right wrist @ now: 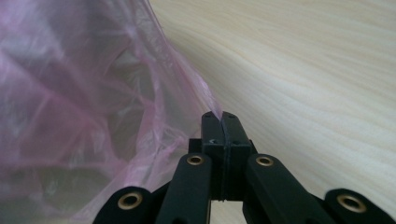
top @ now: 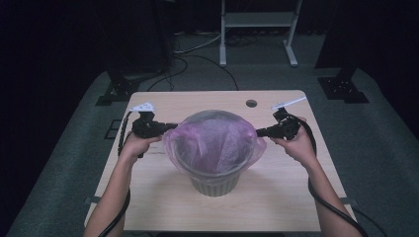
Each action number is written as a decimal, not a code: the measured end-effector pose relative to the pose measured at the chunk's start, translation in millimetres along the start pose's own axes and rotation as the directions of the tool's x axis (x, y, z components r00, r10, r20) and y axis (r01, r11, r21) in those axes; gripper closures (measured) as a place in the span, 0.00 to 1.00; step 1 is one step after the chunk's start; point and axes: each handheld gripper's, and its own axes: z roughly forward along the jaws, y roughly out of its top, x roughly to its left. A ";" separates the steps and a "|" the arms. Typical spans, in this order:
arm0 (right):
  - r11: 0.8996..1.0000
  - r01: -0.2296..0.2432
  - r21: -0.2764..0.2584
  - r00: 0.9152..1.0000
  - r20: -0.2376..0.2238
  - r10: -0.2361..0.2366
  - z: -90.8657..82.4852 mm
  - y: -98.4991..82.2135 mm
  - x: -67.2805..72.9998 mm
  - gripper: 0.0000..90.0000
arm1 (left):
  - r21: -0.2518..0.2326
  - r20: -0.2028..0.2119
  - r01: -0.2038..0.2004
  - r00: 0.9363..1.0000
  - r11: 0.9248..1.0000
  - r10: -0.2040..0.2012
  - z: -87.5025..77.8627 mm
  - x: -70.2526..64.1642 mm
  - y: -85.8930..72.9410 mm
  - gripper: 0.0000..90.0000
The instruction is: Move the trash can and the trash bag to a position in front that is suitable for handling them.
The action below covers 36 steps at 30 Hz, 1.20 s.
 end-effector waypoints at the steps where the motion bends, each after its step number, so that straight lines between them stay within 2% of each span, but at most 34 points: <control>1: 1.000 -0.008 -0.003 1.000 -0.015 0.008 -0.1 -3.2 -1.4 1.00 | -0.001 0.003 0.001 1.000 1.000 -0.001 0.4 -0.5 -2.0 1.00; 4: 1.000 -0.004 -0.004 1.000 -0.026 0.004 0.8 -8.4 -0.5 1.00 | 0.008 0.014 -0.006 1.000 1.000 0.006 0.4 -3.2 -7.3 1.00; 7: 1.000 0.000 -0.006 0.999 -0.043 -0.001 0.7 -12.8 1.5 1.00 | -0.005 0.040 -0.015 0.999 1.000 0.015 -4.2 -7.2 -10.9 0.99; 9: 1.000 0.003 -0.012 0.999 -0.053 -0.004 -0.9 -15.2 2.7 1.00 | -0.007 0.043 -0.024 0.999 1.000 0.024 -9.1 -9.6 -13.4 0.98; 14: 1.000 -0.011 -0.024 0.997 -0.076 0.009 -2.2 -22.9 0.9 1.00 | -0.020 0.050 -0.012 0.999 1.000 0.013 -16.1 -9.3 -23.4 0.98; 21: 1.000 -0.024 -0.009 0.996 -0.087 0.023 8.3 -32.7 -2.7 1.00 | -0.027 0.060 -0.003 0.998 1.000 0.004 -12.3 -6.7 -34.7 1.00; 27: 0.999 -0.035 -0.013 0.995 -0.098 0.034 9.8 -36.8 -5.5 0.99 | -0.032 0.071 0.002 0.998 0.999 0.001 -9.2 -5.8 -40.3 1.00; 30: 0.999 -0.033 -0.043 0.994 -0.104 0.028 3.8 -38.6 -6.6 0.93 | -0.048 0.074 0.009 0.997 0.999 -0.006 -15.0 -4.1 -40.7 0.90; 32: 0.998 -0.022 -0.060 0.995 -0.101 0.016 -4.2 -39.9 -6.5 0.90 | -0.061 0.093 0.015 0.996 0.998 -0.010 -22.2 -2.9 -40.8 0.82; 33: 0.997 -0.018 -0.070 0.995 -0.101 0.011 -7.6 -40.5 -6.7 0.89 | -0.063 0.100 0.011 0.995 0.998 -0.004 -26.5 -2.8 -40.8 0.79; 36: 0.993 -0.002 -0.117 0.995 -0.102 -0.011 -27.5 -44.2 -6.2 0.84 | -0.076 0.083 -0.012 0.996 0.997 0.018 -41.7 -4.2 -42.8 0.69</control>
